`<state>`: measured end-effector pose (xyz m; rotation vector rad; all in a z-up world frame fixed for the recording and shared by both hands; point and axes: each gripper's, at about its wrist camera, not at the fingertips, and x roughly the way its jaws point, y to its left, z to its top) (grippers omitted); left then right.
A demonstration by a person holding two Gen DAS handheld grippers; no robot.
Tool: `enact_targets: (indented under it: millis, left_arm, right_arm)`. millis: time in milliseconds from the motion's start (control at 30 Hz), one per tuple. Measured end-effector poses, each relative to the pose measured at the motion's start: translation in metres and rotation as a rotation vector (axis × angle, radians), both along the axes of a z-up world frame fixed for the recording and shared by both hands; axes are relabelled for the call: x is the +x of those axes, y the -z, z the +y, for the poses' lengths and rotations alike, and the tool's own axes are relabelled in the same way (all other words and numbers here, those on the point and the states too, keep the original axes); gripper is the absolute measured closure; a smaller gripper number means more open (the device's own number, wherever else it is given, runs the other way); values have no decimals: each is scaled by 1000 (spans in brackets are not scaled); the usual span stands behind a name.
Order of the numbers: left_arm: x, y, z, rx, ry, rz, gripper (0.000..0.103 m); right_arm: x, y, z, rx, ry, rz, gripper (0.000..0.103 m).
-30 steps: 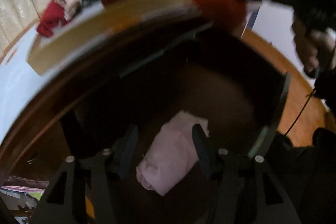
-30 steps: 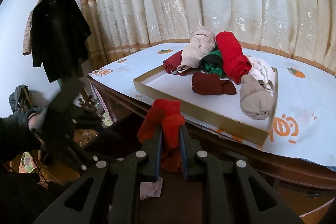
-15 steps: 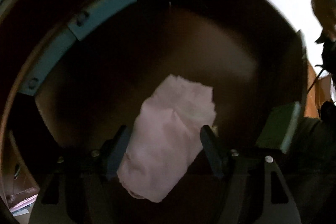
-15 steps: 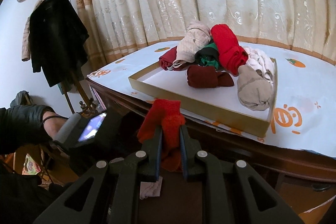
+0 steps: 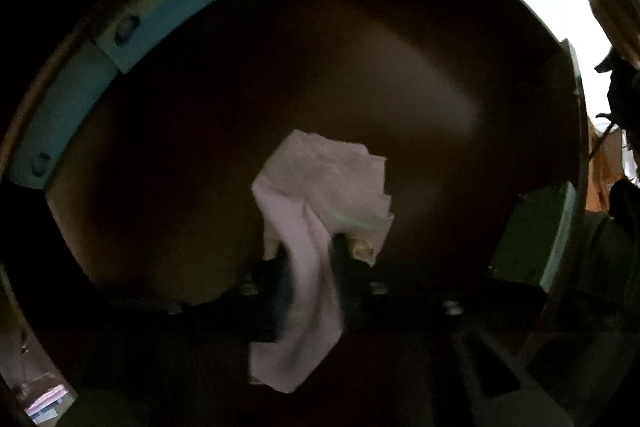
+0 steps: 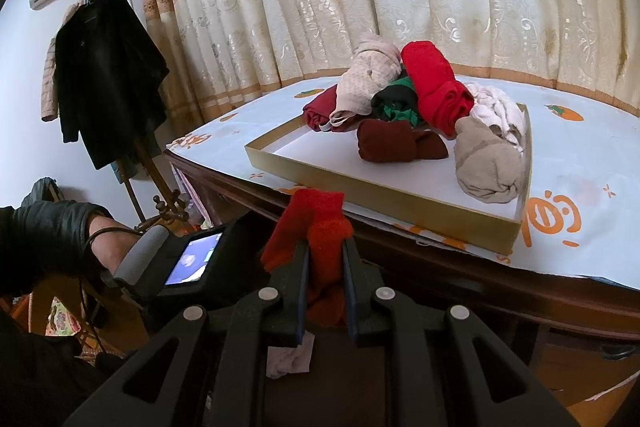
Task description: Take underwear out of drawer
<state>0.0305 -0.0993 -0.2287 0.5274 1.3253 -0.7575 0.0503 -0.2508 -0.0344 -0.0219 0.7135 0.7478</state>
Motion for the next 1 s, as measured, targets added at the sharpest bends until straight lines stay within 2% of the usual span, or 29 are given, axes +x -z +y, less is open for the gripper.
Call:
enact_targets:
  millis: [167, 300, 600, 767, 867, 1000]
  left_arm:
    - [-18, -20, 10, -61, -51, -99, 92]
    - [-28, -43, 29, -145, -127, -163, 92]
    - [-58, -135, 62, -294, -231, -420, 92]
    - [-51, -182, 82, -355, -305, -545, 92]
    - [-45, -199, 89, -368, -340, -594, 92]
    - [-11, -205, 91, -386, -383, -640, 92]
  right_arm:
    - [0, -3, 0, 1, 8, -7, 86]
    - [-1, -7, 0, -3, 10, -16, 86]
    - [0, -25, 0, 0, 24, -56, 86]
    - [3, -40, 3, 5, 28, -86, 86]
    - [6, -51, 6, 6, 26, -109, 86]
    - [11, -65, 11, 4, 22, -138, 86]
